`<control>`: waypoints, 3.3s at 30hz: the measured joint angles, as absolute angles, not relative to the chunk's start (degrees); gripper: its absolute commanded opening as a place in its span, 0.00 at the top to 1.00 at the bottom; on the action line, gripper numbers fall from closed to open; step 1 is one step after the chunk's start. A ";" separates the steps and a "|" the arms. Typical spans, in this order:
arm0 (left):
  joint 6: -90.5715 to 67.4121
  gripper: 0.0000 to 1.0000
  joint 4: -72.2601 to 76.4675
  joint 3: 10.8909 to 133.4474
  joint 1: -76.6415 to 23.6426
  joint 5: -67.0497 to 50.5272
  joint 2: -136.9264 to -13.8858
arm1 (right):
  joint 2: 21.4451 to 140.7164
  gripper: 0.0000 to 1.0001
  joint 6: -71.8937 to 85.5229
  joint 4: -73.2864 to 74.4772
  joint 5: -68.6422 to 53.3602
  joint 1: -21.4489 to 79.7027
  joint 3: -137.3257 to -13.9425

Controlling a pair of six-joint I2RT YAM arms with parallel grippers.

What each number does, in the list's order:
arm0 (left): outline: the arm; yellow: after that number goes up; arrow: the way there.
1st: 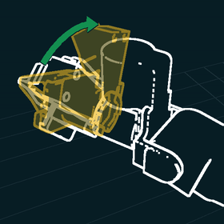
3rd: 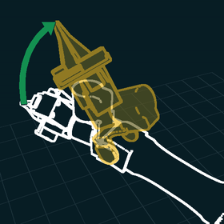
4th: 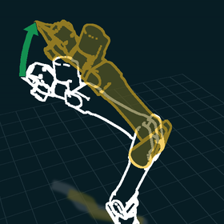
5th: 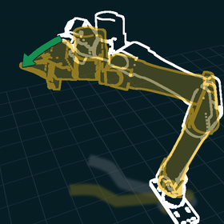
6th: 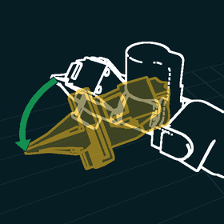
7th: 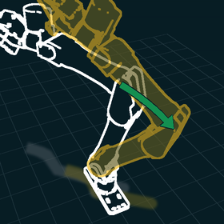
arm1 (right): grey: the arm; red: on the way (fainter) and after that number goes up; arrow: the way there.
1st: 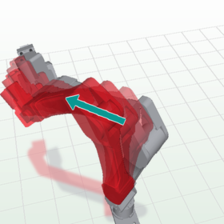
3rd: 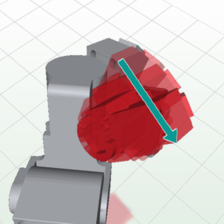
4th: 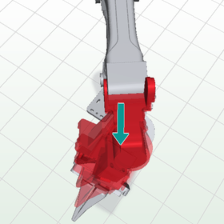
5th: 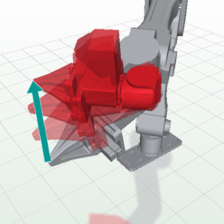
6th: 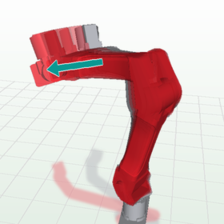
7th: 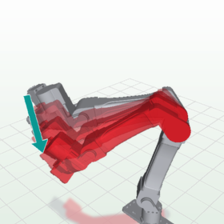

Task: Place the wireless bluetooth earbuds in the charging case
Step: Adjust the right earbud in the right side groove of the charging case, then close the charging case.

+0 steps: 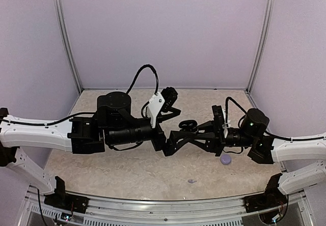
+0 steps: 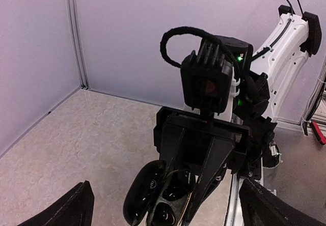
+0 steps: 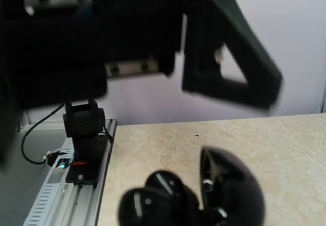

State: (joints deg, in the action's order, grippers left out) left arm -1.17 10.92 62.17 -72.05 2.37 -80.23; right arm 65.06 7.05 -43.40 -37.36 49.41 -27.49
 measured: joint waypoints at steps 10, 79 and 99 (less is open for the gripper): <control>-3.11 0.01 9.67 63.18 -69.25 1.91 -82.19 | 65.06 1.00 7.07 -43.40 -38.74 49.41 -27.57; -4.60 0.01 9.50 61.06 -66.61 -5.41 -80.79 | 65.01 1.00 6.85 -43.20 -39.24 49.39 -27.59; 5.06 0.05 16.27 52.90 -70.15 -13.56 -74.65 | 62.89 1.00 -4.95 -33.47 -49.74 49.45 -33.30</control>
